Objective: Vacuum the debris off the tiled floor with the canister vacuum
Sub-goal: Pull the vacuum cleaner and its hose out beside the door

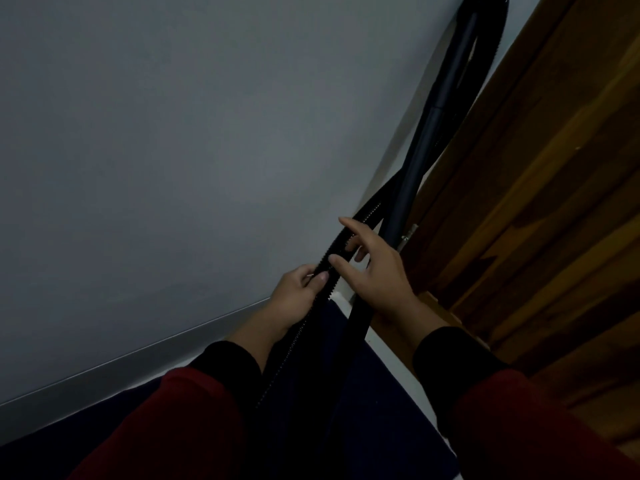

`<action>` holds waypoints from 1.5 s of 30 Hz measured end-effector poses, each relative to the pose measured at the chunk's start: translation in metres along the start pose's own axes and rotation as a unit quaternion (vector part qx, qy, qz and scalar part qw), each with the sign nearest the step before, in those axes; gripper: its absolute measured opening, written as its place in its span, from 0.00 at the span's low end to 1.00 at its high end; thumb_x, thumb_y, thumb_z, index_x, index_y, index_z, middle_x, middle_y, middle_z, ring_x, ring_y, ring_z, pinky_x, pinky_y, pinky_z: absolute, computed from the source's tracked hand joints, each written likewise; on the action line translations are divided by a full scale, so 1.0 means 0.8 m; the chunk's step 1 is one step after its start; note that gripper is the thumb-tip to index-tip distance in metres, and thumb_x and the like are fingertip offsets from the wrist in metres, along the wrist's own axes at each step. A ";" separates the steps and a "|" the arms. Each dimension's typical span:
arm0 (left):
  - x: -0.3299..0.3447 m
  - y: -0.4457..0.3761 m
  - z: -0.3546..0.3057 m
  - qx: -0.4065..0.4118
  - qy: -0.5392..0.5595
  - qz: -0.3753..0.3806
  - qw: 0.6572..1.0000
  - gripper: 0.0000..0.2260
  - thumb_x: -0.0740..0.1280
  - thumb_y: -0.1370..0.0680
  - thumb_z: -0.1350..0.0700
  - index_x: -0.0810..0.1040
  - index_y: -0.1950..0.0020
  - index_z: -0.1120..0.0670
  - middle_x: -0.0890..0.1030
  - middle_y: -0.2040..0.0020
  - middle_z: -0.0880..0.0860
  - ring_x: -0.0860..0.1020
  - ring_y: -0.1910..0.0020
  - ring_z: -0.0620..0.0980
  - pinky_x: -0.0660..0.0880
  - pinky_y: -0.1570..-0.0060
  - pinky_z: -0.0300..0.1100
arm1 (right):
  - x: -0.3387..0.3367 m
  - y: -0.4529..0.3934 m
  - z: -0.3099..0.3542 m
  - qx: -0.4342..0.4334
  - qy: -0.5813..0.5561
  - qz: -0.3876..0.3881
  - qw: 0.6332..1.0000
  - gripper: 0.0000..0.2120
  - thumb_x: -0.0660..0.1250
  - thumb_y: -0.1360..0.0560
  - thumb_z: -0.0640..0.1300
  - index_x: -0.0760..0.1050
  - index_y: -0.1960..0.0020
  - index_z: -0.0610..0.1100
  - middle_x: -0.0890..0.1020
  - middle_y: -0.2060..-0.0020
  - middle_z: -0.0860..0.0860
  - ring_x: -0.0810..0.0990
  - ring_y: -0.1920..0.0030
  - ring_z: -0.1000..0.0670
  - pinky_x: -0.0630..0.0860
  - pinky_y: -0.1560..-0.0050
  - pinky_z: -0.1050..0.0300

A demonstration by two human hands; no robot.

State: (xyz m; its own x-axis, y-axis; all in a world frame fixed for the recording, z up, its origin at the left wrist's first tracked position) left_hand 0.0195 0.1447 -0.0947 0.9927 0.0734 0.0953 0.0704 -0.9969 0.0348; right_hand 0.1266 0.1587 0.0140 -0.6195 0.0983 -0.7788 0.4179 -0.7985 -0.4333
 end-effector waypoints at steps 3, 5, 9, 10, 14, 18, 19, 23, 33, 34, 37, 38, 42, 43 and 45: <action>-0.015 0.011 -0.010 0.012 0.067 -0.012 0.998 0.06 0.63 0.20 0.56 0.77 0.45 0.51 0.81 0.55 0.45 0.81 0.60 0.39 0.74 0.65 0.26 | 0.001 0.011 0.004 0.008 0.010 -0.019 1.000 0.25 0.66 0.25 0.56 0.66 0.30 0.60 0.76 0.58 0.52 0.74 0.57 0.54 0.75 0.53 0.54; -0.022 0.019 -0.018 0.021 0.104 -0.012 0.994 0.07 0.63 0.21 0.58 0.78 0.48 0.47 0.82 0.55 0.45 0.82 0.62 0.36 0.75 0.65 0.27 | 0.002 0.013 0.004 0.025 0.000 -0.014 1.000 0.24 0.63 0.25 0.61 0.62 0.30 0.66 0.78 0.55 0.53 0.76 0.55 0.54 0.76 0.49 0.50; -0.010 0.040 -0.027 0.035 0.123 0.038 0.991 0.12 0.65 0.22 0.57 0.76 0.39 0.47 0.83 0.49 0.46 0.82 0.52 0.38 0.78 0.54 0.32 | 0.004 0.008 0.010 0.060 -0.063 0.001 0.996 0.28 0.60 0.26 0.66 0.51 0.31 0.75 0.72 0.39 0.62 0.73 0.44 0.57 0.70 0.38 0.50; -0.008 0.044 -0.028 0.035 0.122 0.044 0.991 0.15 0.65 0.22 0.57 0.75 0.36 0.47 0.81 0.43 0.48 0.80 0.46 0.40 0.77 0.47 0.36 | 0.005 0.008 0.013 0.059 -0.071 0.004 0.996 0.29 0.61 0.26 0.65 0.49 0.32 0.76 0.69 0.39 0.64 0.71 0.41 0.58 0.68 0.36 0.52; -0.008 0.060 -0.036 0.055 0.101 0.067 0.991 0.20 0.65 0.22 0.58 0.71 0.38 0.35 0.68 0.31 0.45 0.66 0.33 0.38 0.70 0.42 0.30 | 0.005 0.009 0.019 0.049 -0.129 0.000 0.990 0.32 0.66 0.26 0.58 0.52 0.29 0.71 0.61 0.33 0.67 0.62 0.34 0.65 0.60 0.35 0.63; -0.012 0.080 -0.036 0.027 0.078 0.099 0.992 0.25 0.63 0.21 0.63 0.64 0.29 0.42 0.65 0.27 0.46 0.64 0.32 0.37 0.66 0.34 0.36 | 0.001 0.012 0.038 0.038 -0.139 -0.023 0.989 0.31 0.70 0.26 0.49 0.61 0.27 0.61 0.67 0.34 0.62 0.67 0.35 0.62 0.66 0.33 0.56; -0.017 0.088 -0.032 0.012 0.061 0.107 0.992 0.26 0.63 0.21 0.63 0.62 0.27 0.45 0.65 0.27 0.48 0.64 0.31 0.39 0.63 0.31 0.39 | 0.002 0.014 0.043 0.040 -0.127 -0.027 0.991 0.31 0.70 0.27 0.49 0.61 0.28 0.63 0.69 0.33 0.60 0.69 0.35 0.59 0.66 0.32 0.49; -0.066 0.138 -0.001 -0.081 -0.108 0.176 0.975 0.27 0.65 0.22 0.61 0.60 0.26 0.48 0.71 0.29 0.53 0.69 0.34 0.43 0.65 0.35 0.36 | 0.001 0.019 0.066 0.038 -0.082 -0.026 0.996 0.31 0.69 0.28 0.52 0.60 0.29 0.66 0.69 0.31 0.57 0.68 0.34 0.52 0.64 0.34 0.37; -0.200 0.335 0.054 -0.301 -0.290 0.276 0.865 0.27 0.66 0.23 0.59 0.61 0.26 0.46 0.72 0.36 0.47 0.70 0.39 0.42 0.70 0.48 0.27 | 0.002 0.036 0.126 0.003 -0.043 -0.007 0.999 0.32 0.69 0.28 0.50 0.61 0.28 0.63 0.70 0.31 0.53 0.68 0.33 0.49 0.65 0.34 0.36; -0.201 0.348 0.056 -0.302 -0.285 0.278 0.866 0.27 0.66 0.23 0.59 0.61 0.26 0.46 0.74 0.38 0.46 0.72 0.41 0.42 0.70 0.48 0.28 | 0.003 0.037 0.129 0.001 -0.037 -0.007 0.999 0.32 0.69 0.28 0.50 0.61 0.28 0.63 0.70 0.31 0.53 0.68 0.33 0.49 0.65 0.35 0.36; -0.196 0.369 0.063 -0.304 -0.235 0.274 0.881 0.29 0.63 0.22 0.63 0.56 0.25 0.47 0.79 0.52 0.50 0.79 0.59 0.41 0.76 0.59 0.30 | 0.005 0.038 0.135 -0.002 -0.028 -0.003 1.000 0.33 0.70 0.28 0.50 0.60 0.28 0.63 0.70 0.31 0.53 0.69 0.33 0.49 0.64 0.34 0.35; -0.197 0.370 0.063 -0.299 -0.235 0.269 0.885 0.29 0.63 0.22 0.63 0.55 0.25 0.46 0.78 0.56 0.50 0.79 0.64 0.40 0.76 0.62 0.31 | 0.006 0.038 0.134 0.001 -0.020 -0.002 1.000 0.34 0.71 0.28 0.51 0.60 0.28 0.64 0.70 0.31 0.53 0.69 0.34 0.49 0.63 0.34 0.37; -0.202 0.358 0.065 -0.263 -0.246 0.250 0.899 0.31 0.64 0.22 0.63 0.56 0.25 0.43 0.77 0.63 0.52 0.76 0.72 0.40 0.75 0.65 0.34 | 0.010 0.035 0.127 0.012 0.013 0.004 1.000 0.35 0.73 0.31 0.51 0.62 0.29 0.65 0.73 0.35 0.50 0.70 0.38 0.48 0.57 0.44 0.47; -0.202 0.353 0.065 -0.257 -0.252 0.243 0.901 0.30 0.64 0.22 0.63 0.57 0.26 0.43 0.76 0.63 0.51 0.75 0.73 0.40 0.75 0.66 0.35 | 0.010 0.035 0.126 0.013 0.018 0.007 1.000 0.35 0.73 0.31 0.51 0.62 0.29 0.65 0.73 0.36 0.50 0.71 0.39 0.47 0.56 0.45 0.49; -0.197 0.350 0.060 -0.249 -0.269 0.241 0.899 0.30 0.65 0.22 0.62 0.59 0.26 0.41 0.78 0.62 0.53 0.76 0.70 0.42 0.76 0.63 0.38 | 0.010 0.034 0.128 0.016 0.027 0.023 0.999 0.35 0.72 0.31 0.49 0.62 0.29 0.65 0.73 0.38 0.49 0.71 0.41 0.47 0.55 0.46 0.49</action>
State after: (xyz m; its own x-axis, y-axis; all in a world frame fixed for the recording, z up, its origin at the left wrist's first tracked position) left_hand -0.1126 -0.1471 -0.1481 0.8094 -0.5205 -0.2720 -0.2992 -0.7640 0.5717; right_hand 0.0646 0.0769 0.0423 -0.5628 0.0933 -0.8213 0.4229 -0.8212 -0.3831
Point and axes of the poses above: each hand's wrist, its own y-axis away from the middle knuckle, its own x-axis out of the palm, z = x × y, the point moved 8 cm from there along -y, towards the middle knuckle
